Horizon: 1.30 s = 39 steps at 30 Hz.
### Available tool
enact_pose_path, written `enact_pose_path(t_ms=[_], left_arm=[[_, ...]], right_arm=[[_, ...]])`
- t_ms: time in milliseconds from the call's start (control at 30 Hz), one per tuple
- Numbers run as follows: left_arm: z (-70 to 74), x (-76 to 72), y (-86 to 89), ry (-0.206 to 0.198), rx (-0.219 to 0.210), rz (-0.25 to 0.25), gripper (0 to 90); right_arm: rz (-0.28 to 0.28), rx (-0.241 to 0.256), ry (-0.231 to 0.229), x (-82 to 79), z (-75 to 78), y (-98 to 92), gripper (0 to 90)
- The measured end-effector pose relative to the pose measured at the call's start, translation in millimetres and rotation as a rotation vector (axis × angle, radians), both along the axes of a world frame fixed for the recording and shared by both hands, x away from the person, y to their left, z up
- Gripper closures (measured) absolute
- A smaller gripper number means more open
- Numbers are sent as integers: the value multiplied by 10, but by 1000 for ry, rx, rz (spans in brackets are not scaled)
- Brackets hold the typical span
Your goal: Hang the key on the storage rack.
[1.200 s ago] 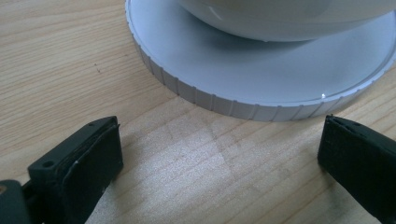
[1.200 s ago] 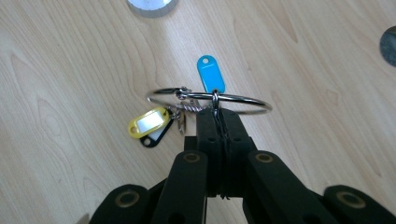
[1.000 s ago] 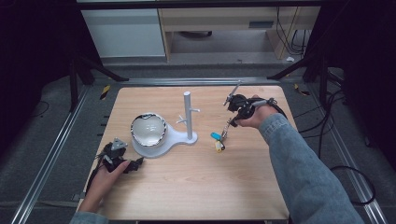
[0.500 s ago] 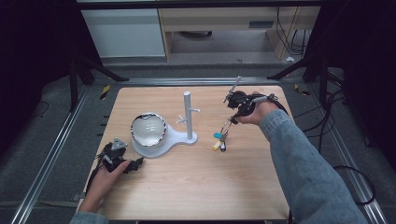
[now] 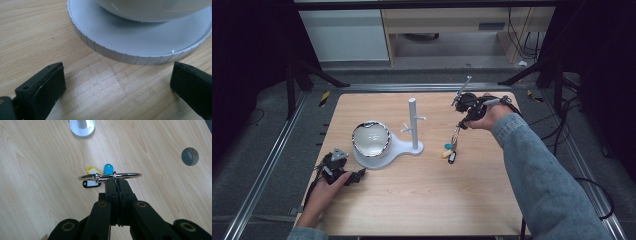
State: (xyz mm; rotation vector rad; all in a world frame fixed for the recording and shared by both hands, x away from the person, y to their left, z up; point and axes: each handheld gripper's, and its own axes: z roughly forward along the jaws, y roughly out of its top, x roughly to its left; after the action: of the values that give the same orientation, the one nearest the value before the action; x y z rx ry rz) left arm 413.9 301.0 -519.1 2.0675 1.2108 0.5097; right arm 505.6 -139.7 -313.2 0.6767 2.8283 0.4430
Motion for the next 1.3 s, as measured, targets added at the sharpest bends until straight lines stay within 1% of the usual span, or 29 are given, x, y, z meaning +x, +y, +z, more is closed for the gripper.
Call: enact_pose_path(t_ms=[33, 200, 467, 567, 833, 900, 1033, 1133, 1300], left_arm=[[0, -1, 0, 0, 0, 0, 0], [0, -1, 0, 0, 0, 0, 0], [1, -1, 0, 1, 0, 0, 0], [1, -2, 0, 1, 1, 0, 0], [1, -2, 0, 1, 0, 0, 0], [1, -2, -1, 1, 0, 0, 0], [1, -4, -2, 1, 0, 2, 0], [1, -5, -2, 1, 0, 2, 0], [1, -4, -3, 1, -1, 3, 0]], right_arm=[[-1, 3, 0, -9, 31, 5, 886], [5, 0, -6, -13, 81, 13, 886], [12, 0, -21, -19, 208, 31, 887], [8, -3, -23, -31, 245, 38, 887], [23, -7, -37, -36, 324, 68, 887], [23, -6, -39, -37, 335, 72, 887], [26, 12, -54, -36, 402, 84, 887], [31, 12, -56, -27, 442, 102, 887], [43, -9, -51, -7, 518, 168, 887]])
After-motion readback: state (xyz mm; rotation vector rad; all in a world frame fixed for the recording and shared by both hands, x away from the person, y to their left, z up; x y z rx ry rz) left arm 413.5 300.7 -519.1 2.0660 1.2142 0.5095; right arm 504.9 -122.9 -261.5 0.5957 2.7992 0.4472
